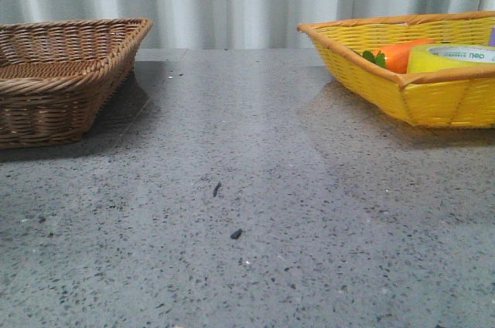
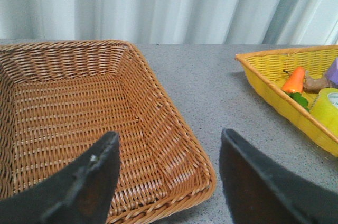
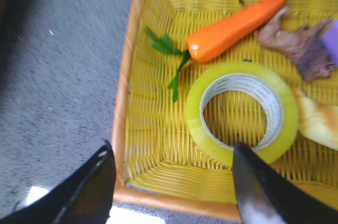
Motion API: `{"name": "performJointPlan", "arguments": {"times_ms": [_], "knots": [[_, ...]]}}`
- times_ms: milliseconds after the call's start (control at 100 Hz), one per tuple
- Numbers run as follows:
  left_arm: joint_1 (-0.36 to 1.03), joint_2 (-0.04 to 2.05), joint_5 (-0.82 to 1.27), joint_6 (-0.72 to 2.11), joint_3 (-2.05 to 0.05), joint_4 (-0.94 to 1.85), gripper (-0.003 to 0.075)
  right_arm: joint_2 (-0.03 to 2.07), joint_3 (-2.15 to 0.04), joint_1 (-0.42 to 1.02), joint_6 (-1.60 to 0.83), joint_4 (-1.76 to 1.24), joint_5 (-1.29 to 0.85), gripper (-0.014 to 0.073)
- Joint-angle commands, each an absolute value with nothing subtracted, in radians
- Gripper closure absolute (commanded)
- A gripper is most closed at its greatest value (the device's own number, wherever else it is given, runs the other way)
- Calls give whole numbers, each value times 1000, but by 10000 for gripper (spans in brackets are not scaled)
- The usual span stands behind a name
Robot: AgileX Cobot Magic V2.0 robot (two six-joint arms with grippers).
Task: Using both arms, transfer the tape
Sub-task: 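Lower the right gripper into the yellow basket and grasp the tape roll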
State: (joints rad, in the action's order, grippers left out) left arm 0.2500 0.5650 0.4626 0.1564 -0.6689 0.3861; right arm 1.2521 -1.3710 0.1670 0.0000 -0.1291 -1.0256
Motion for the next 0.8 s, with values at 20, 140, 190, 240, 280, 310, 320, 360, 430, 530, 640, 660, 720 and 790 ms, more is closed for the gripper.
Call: {"name": "performJointPlan", "arguments": {"times_ms": [20,140,190,240,280,310,320,360,430,530,640,660,720,790], "knots": [[257,575,402,161,-705,407,334,1354,-1434,173,-14,-111,-987,188],[257,575,413,161,-705,407,334,1452,-1436,173,-14,-86,-974,188],[257,575,424,161,-705,407,334,1487,-1436,171,-14,-76,-974,188],[257,575,435,161,-705,407,334,1513,-1436,171,-14,-74,-966,188],[257,575,440,161,-705,407,334,1538,-1436,171,-14,-72,-960,188],[257,575,445,161,-705,407,334,1553,-1436,171,-14,-72,-953,188],[257,575,444,161,-705,407,334,1561,-1436,171,-14,-72,-952,188],[257,575,448,161,-705,407,334,1579,-1436,171,-14,-72,-945,188],[257,575,453,161,-705,407,334,1610,-1436,169,-14,-65,-933,195],[257,575,462,161,-705,407,334,1638,-1436,169,-8,-62,-910,319],[257,575,463,161,-705,407,334,1632,-1436,169,-8,-62,-880,653],[257,575,462,161,-705,407,334,1629,-1436,169,-8,-62,-872,657],[257,575,466,161,-705,407,334,1614,-1441,169,-8,-62,-857,650],[257,575,470,161,-705,407,334,1583,-1468,174,-8,-62,-860,650]]}}
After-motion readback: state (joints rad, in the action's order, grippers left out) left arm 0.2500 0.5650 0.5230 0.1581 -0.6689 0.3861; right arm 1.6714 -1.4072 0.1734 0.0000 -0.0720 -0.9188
